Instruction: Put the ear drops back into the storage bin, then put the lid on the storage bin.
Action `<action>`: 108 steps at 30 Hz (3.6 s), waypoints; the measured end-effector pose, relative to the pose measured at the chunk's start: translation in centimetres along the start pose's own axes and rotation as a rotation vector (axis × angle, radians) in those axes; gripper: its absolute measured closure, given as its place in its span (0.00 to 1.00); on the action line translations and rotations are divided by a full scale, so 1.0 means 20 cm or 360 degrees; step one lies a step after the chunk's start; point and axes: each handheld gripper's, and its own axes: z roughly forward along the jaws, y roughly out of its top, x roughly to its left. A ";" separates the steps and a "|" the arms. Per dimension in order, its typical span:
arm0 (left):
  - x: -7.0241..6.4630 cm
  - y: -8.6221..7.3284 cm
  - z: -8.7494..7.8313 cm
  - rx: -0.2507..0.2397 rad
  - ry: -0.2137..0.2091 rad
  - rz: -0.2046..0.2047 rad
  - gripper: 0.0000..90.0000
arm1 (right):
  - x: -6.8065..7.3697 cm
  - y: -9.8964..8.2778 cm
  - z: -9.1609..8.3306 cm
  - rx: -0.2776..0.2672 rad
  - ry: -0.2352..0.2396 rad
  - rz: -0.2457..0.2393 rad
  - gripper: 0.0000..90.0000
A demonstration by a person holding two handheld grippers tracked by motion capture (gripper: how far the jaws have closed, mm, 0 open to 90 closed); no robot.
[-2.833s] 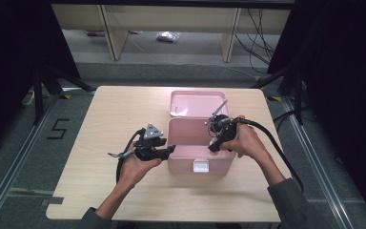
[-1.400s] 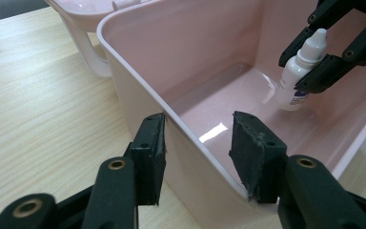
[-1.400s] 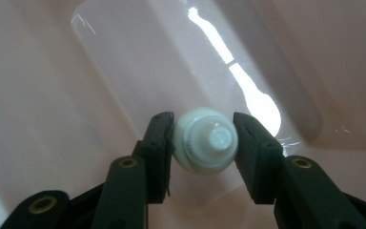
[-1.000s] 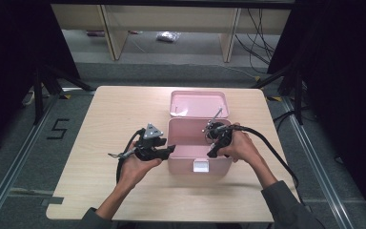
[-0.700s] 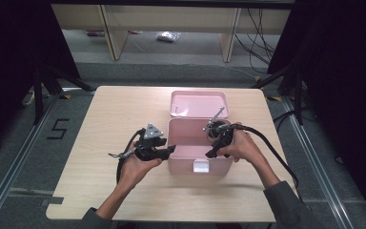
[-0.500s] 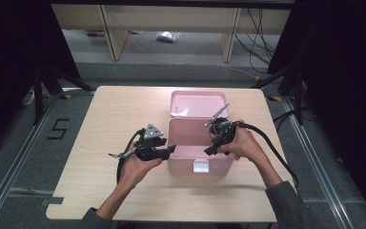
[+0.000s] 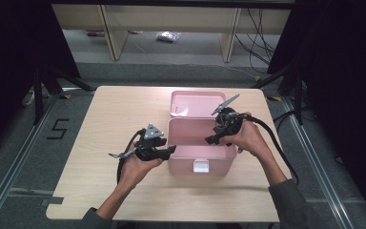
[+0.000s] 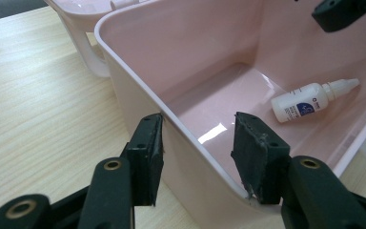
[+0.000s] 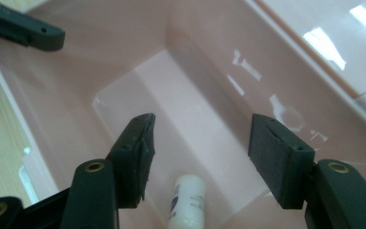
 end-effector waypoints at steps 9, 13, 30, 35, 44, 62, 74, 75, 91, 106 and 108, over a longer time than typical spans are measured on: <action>0.00 0.00 0.00 0.0000 0.0000 -0.0002 0.59 | -0.06 0.02 -0.07 -0.0166 -0.0034 0.0126 0.47; 0.00 0.00 0.00 -0.0002 0.0000 -0.0001 0.59 | -0.09 0.02 -0.10 -0.0254 -0.0057 0.0127 0.48; 0.00 0.00 0.00 -0.0002 -0.0004 0.0001 0.59 | -0.29 0.04 -0.19 -0.0446 -0.0200 0.0294 0.51; 0.00 0.00 0.00 0.0000 -0.0004 -0.0002 0.59 | -0.37 0.04 -0.18 -0.0443 -0.0273 0.0351 0.54; 0.00 0.00 0.00 -0.0001 -0.0005 0.0000 0.59 | -0.46 0.07 -0.12 -0.0397 -0.0316 0.0500 0.57; 0.00 -0.01 0.00 -0.0003 -0.0021 -0.0016 0.60 | -0.62 0.07 0.00 -0.0359 -0.0353 0.0608 0.62; 0.00 -0.01 0.00 -0.0006 -0.0016 -0.0018 0.60 | -0.66 0.09 0.05 -0.0357 -0.0369 0.0615 0.62; 0.00 -0.01 0.00 -0.0005 -0.0015 -0.0018 0.60 | -0.66 0.10 0.05 -0.0335 -0.0375 0.0626 0.62; 0.00 -0.01 0.00 -0.0004 -0.0018 -0.0018 0.60 | -0.71 0.11 0.14 -0.0301 -0.0393 0.0608 0.65; 0.01 -0.01 0.00 -0.0008 -0.0026 -0.0017 0.60 | -0.76 0.14 0.24 -0.0250 -0.0435 0.0659 0.75; 0.01 -0.01 0.00 -0.0007 -0.0022 -0.0017 0.60 | -0.77 0.14 0.24 -0.0252 -0.0450 0.0661 0.75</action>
